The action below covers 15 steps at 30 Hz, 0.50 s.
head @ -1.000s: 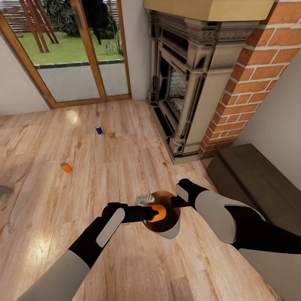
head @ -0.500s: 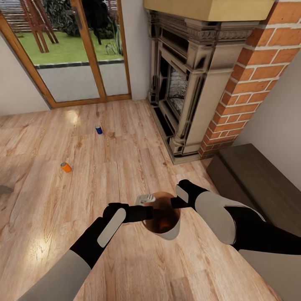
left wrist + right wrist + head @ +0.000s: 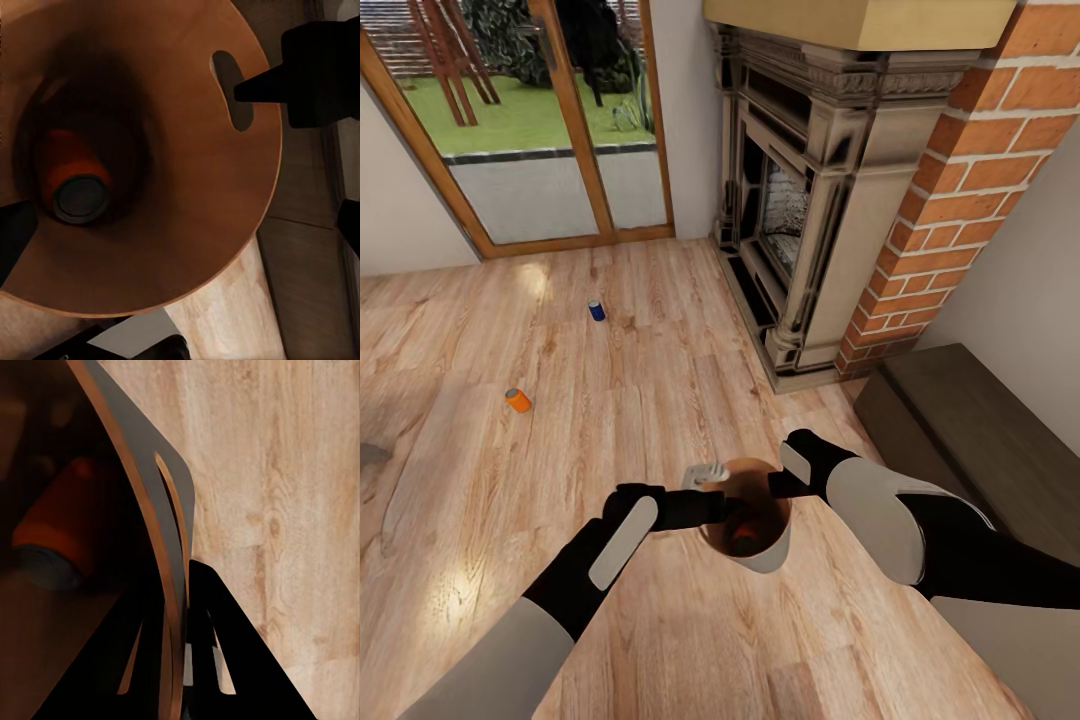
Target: Put the three can of soda from the living room inside the tash can in the kitchen.
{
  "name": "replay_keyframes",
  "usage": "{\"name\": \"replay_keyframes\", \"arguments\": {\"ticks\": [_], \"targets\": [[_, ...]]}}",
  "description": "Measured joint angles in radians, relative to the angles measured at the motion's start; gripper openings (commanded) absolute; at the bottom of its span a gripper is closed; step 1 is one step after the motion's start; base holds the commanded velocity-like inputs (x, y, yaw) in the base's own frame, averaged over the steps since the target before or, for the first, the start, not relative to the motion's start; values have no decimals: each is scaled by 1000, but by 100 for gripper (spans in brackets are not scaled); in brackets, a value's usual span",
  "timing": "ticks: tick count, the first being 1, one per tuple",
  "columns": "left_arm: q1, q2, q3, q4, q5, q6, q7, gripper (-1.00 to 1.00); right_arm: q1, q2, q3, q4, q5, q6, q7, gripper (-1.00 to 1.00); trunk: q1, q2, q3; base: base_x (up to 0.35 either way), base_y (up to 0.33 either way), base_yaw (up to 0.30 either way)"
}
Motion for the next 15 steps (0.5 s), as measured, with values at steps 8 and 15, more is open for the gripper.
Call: {"name": "replay_keyframes", "arguments": {"ticks": [8,15], "targets": [[0,31,7,-42,6,70,1,100,0,0,-1,-4,2,-2,-1,-100,0,0,0,0,0,0],[0,104,85,-197,8,184,2,100,4,0,-1,-5,2,-4,-3,-100,0,0,0,0,0,0]]}}
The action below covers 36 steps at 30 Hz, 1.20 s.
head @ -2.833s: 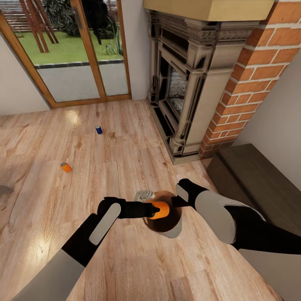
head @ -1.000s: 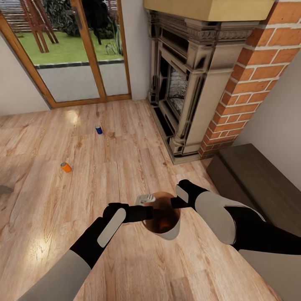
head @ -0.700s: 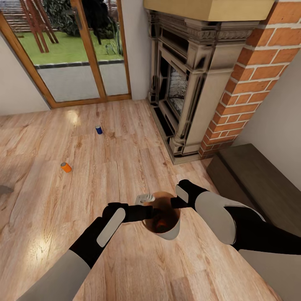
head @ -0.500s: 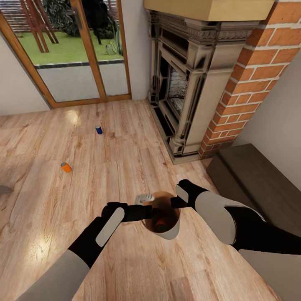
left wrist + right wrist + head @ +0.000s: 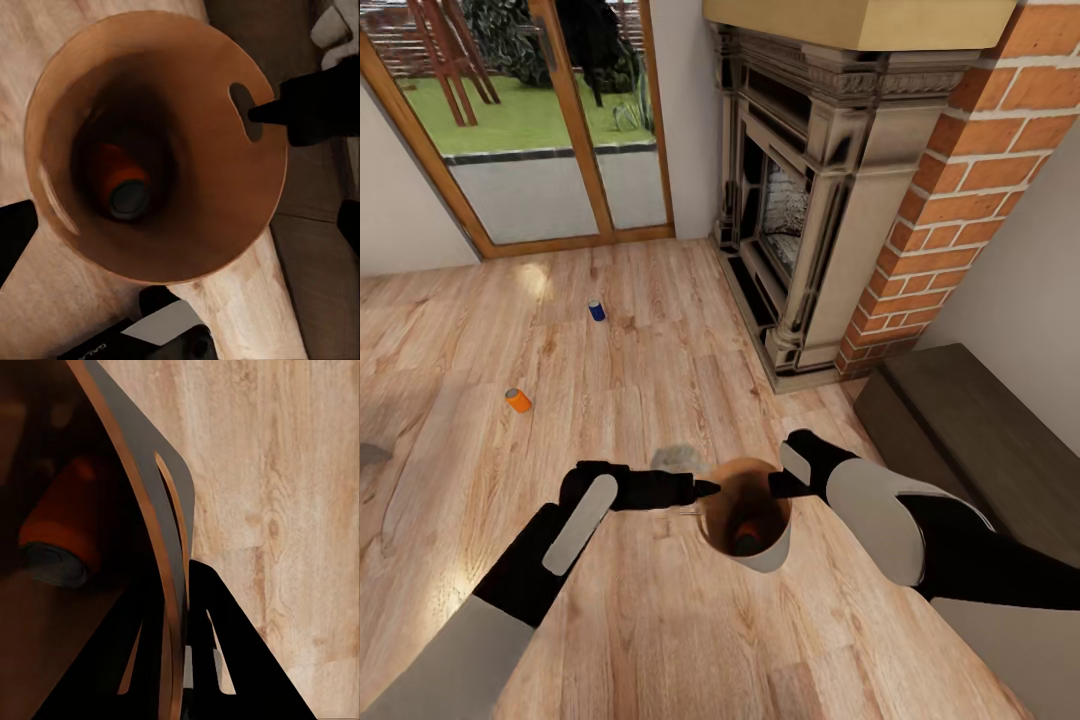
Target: Put the three can of soda from the living room inside the tash can in the kitchen.
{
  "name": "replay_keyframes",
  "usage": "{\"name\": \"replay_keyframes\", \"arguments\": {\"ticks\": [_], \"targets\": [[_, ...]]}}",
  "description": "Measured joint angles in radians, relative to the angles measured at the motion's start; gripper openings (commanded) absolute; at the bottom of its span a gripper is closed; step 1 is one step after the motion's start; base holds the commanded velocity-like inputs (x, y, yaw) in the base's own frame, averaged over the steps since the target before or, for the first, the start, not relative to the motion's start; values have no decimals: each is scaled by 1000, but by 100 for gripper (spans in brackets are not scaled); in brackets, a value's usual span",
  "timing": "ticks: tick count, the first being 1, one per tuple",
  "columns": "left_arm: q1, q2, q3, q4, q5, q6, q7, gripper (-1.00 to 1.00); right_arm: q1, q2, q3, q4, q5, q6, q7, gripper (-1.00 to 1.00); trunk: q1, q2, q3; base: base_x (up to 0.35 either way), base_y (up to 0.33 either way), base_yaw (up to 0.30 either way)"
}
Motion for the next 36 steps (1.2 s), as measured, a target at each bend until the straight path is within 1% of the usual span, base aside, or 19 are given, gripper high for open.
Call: {"name": "replay_keyframes", "arguments": {"ticks": [1,2,4,5,6,7,8,9,10,11,13,14,15,16,18,19,22,33,36], "targets": [[0,4,25,-19,1,18,0,100,2,0,0,-1,-1,0,-1,-100,0,0,0,0,0,0],[1,12,65,-50,-5,46,0,100,6,0,0,-4,1,0,-1,-100,0,0,0,0,0,0],[3,27,98,-70,-7,56,2,100,9,0,1,-6,2,0,-1,-100,0,0,0,0,0,0],[6,51,118,-82,-11,56,3,100,12,0,2,-8,2,0,-2,-100,0,0,0,0,0,0],[7,67,126,-86,-8,56,3,100,12,0,1,-8,2,-1,-2,-100,0,0,0,0,0,0],[9,96,138,-91,-10,56,4,100,14,0,0,-9,1,-8,-3,-100,0,0,0,0,0,0],[9,112,142,-92,-7,56,4,100,14,0,-3,-10,2,-13,-4,-100,0,0,0,0,0,0],[11,143,148,-92,-9,56,5,100,14,0,-4,-10,1,-24,-6,-100,0,0,0,0,0,0],[11,159,150,-91,-6,56,5,100,15,0,-5,-11,3,-28,-7,-100,0,0,0,0,0,0],[11,186,153,-87,-9,56,7,100,15,0,-2,-10,1,-33,-8,-100,0,0,0,0,0,0],[12,208,155,-76,-8,56,12,100,16,0,-3,-11,0,-37,-9,-100,0,0,0,0,0,0],[12,221,157,-57,-11,56,29,100,17,0,-3,-10,-2,-39,-8,-100,0,0,0,0,0,0],[11,226,159,-46,-10,56,43,100,17,0,-5,-10,-5,-40,-7,-100,0,0,0,0,0,0],[11,232,161,-26,-13,56,81,100,19,0,-7,-10,-7,-42,-5,-100,0,0,0,0,0,0],[11,234,163,-11,-11,56,127,100,24,0,-10,-10,-12,-43,-5,-100,0,0,0,0,0,0],[11,234,164,-2,-11,56,171,100,30,0,-10,-10,-12,-43,-5,-100,0,0,1,0,0,0],[10,235,166,9,-10,56,233,100,39,0,-6,-9,-9,-43,-7,-100,0,0,4,0,0,0],[9,234,166,20,-11,56,298,100,64,-3,-3,-10,-2,-44,-3,-100,0,0,21,0,0,0],[9,234,166,39,-12,56,334,100,68,-5,1,-11,1,-44,-2,-100,0,0,26,0,0,0]]}}
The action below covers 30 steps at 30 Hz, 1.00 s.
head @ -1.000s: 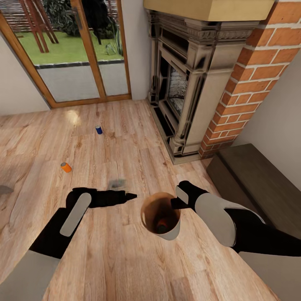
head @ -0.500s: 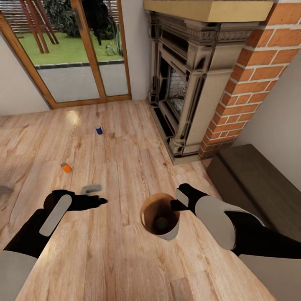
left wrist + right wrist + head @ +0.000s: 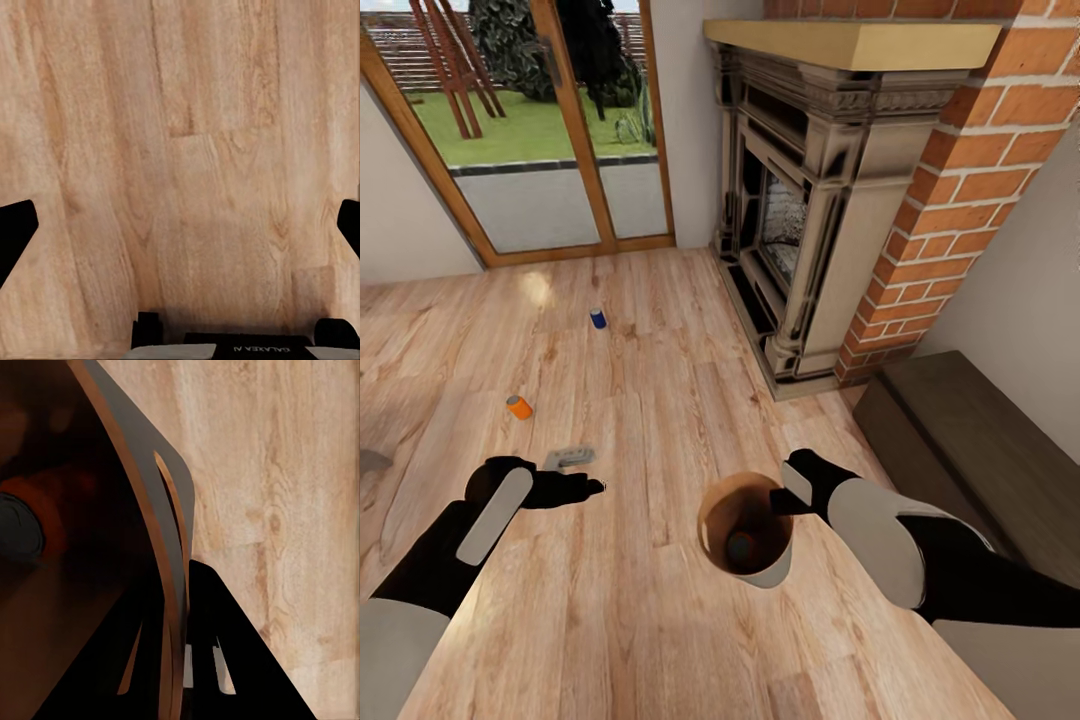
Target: Put the three can of soda from the living room inside the tash can in the kitchen.
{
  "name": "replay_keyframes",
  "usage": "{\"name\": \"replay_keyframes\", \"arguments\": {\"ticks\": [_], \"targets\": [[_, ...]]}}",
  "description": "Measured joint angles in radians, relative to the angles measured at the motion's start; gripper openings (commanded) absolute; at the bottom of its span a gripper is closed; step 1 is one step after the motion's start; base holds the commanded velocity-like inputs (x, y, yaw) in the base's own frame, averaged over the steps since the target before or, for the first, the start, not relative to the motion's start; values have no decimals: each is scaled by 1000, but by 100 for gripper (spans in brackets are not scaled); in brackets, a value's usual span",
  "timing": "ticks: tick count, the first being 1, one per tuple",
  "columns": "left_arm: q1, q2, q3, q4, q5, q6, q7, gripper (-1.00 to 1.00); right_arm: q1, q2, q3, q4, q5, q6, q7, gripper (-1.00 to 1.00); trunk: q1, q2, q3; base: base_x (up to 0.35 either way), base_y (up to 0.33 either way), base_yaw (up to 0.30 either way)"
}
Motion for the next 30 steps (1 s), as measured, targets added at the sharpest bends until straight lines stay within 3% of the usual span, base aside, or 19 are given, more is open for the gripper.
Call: {"name": "replay_keyframes", "arguments": {"ticks": [12,30], "targets": [[0,-4,-10,130,1,0,52,100,5,-2,-6,0,-4,-2,1,-100,0,0,20,0,0,0],[0,-16,-12,149,-5,0,54,100,45,-1,-5,-56,-3,-1,1,-100,0,0,49,0,0,0]]}}
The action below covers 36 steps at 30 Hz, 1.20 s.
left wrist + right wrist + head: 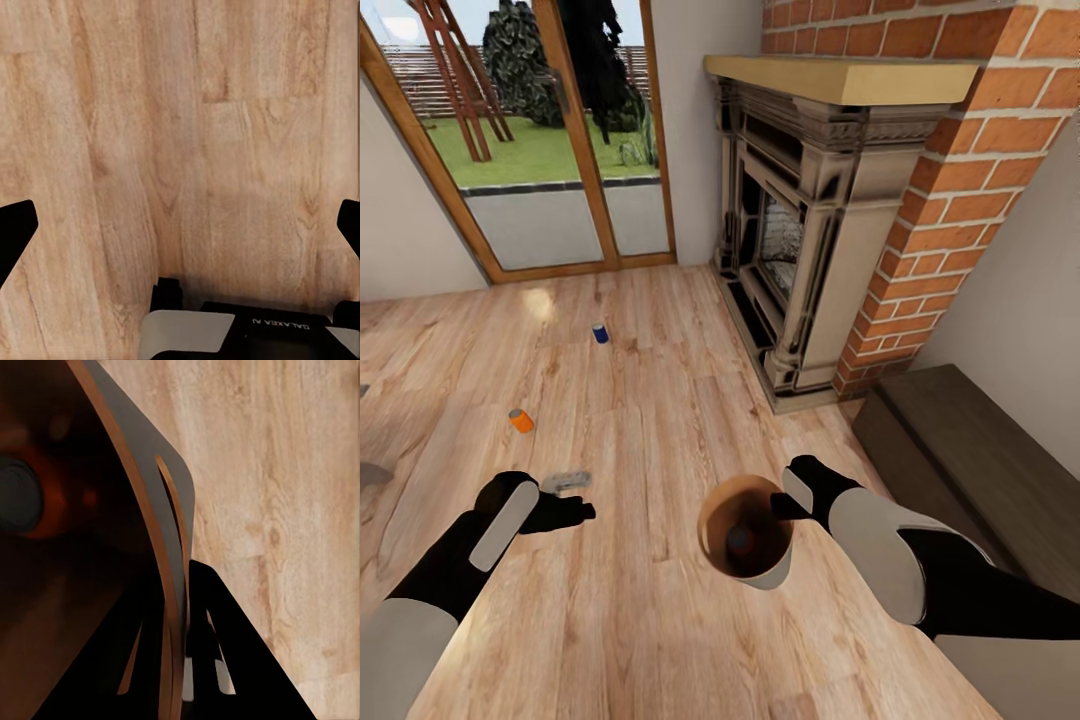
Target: Put the three can of soda from the living room inside the tash can in the kitchen.
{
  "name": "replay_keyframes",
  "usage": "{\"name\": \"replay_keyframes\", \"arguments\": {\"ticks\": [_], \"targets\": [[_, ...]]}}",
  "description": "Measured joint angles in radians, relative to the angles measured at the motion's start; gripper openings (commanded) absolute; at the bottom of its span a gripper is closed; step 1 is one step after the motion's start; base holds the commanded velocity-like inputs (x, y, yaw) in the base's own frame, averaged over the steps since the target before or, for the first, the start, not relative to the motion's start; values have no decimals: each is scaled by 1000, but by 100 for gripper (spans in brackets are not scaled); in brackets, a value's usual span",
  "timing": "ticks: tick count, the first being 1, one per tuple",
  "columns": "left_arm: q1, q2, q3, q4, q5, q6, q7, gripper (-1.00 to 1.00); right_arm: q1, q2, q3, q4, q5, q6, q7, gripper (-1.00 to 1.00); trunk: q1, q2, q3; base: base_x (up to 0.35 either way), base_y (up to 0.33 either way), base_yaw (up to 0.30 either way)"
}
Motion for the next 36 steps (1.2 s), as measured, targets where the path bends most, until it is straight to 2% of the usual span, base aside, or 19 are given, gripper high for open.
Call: {"name": "replay_keyframes", "arguments": {"ticks": [10,36], "targets": [[0,-9,0,0,0,0,0,100,5,0,2,-5,-3,0,-1,-100,0,0,16,0,0,0],[0,-10,0,13,4,0,0,100,13,1,2,-5,-5,0,0,-100,0,0,59,0,0,0]]}}
